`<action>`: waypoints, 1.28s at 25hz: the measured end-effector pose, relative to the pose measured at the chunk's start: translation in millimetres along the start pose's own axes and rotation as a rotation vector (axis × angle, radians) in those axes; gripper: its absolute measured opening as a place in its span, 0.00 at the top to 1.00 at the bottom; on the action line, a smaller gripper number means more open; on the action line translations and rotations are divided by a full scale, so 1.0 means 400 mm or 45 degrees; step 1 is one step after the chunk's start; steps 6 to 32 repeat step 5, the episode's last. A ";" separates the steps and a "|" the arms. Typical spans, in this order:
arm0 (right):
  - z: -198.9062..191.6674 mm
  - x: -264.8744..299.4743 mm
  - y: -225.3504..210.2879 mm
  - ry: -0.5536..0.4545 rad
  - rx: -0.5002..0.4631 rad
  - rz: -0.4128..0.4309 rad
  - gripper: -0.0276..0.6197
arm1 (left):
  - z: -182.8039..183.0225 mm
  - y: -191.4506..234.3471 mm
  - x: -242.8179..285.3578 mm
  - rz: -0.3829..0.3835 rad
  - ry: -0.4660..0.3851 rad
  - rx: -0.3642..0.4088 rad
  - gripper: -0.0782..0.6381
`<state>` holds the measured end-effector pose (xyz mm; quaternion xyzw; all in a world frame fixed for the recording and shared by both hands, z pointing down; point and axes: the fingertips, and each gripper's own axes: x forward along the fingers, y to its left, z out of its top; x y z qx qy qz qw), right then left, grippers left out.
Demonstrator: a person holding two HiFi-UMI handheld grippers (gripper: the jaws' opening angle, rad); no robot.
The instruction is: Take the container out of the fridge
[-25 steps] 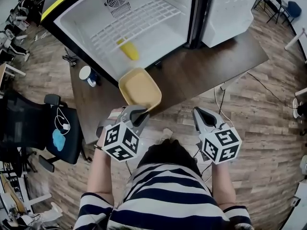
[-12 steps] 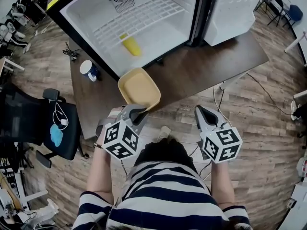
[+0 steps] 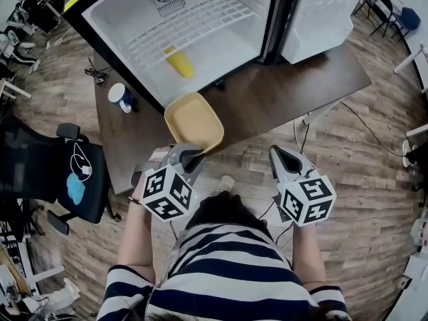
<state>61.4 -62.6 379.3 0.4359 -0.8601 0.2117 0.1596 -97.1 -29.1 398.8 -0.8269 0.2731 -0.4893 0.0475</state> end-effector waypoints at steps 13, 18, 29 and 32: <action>0.004 -0.006 -0.011 0.003 -0.004 -0.001 0.96 | 0.025 0.008 0.004 0.002 -0.010 0.015 0.89; 0.004 -0.006 -0.011 0.003 -0.004 -0.001 0.96 | 0.025 0.008 0.004 0.002 -0.010 0.015 0.89; 0.004 -0.006 -0.011 0.003 -0.004 -0.001 0.96 | 0.025 0.008 0.004 0.002 -0.010 0.015 0.89; 0.004 -0.006 -0.011 0.003 -0.004 -0.001 0.96 | 0.025 0.008 0.004 0.002 -0.010 0.015 0.89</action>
